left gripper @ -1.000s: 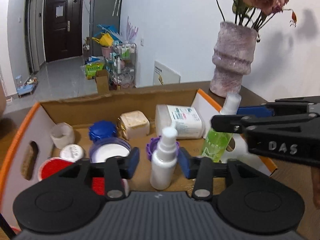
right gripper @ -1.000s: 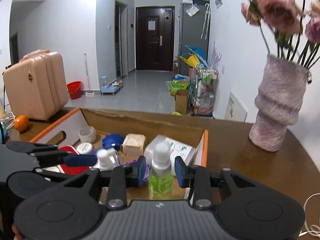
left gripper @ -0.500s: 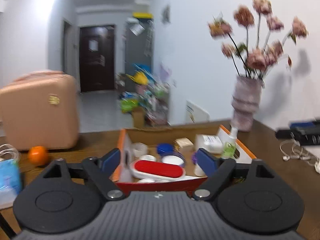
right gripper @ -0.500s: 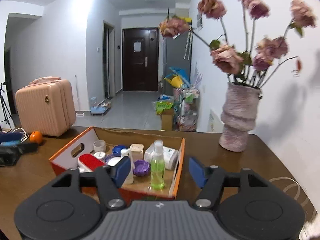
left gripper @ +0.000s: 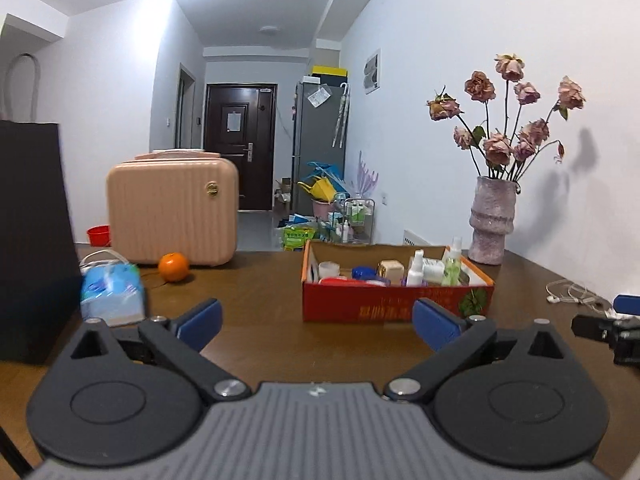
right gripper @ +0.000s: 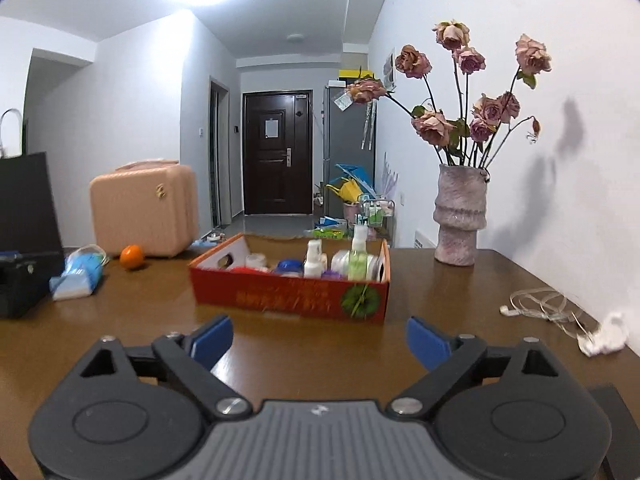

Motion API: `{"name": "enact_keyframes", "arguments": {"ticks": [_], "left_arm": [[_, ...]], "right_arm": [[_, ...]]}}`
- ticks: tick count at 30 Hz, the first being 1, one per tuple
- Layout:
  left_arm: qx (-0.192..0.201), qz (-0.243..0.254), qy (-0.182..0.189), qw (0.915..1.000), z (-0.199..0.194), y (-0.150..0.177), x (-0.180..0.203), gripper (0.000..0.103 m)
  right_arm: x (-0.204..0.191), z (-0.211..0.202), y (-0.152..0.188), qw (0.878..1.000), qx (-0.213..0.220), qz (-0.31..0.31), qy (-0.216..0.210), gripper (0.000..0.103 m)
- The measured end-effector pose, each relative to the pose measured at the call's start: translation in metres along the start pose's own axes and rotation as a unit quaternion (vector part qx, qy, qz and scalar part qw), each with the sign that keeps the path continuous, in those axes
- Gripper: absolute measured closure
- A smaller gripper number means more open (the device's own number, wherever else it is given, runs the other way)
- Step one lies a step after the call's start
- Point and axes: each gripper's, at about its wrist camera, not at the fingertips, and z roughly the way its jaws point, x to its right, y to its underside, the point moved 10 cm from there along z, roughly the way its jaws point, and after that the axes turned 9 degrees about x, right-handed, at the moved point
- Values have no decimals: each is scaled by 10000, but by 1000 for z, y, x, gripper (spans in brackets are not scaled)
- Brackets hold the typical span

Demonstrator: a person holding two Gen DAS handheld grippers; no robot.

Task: Organize rigid objects

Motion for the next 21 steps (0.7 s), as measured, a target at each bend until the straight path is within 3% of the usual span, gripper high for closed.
{"name": "enact_keyframes", "arguments": {"ticks": [5,9,14,21], "left_arm": [[-77,-112,-100,9999,-66,27,-5,0],[-52,115,36,9999,-113,48,2,0],[-34,513,40,9987,-133,56,13,0],[18,424,21,9991,-138,55,11,0]], "right_arm": [[-22,-58,30,9999,-67,130,-31,3],[-33,-102,54,9993,-39,377,11,1],[-43,-114,69,9983,-184,545,-50,0],[-52,-121,60,9994,-11,337,-57,0]]}}
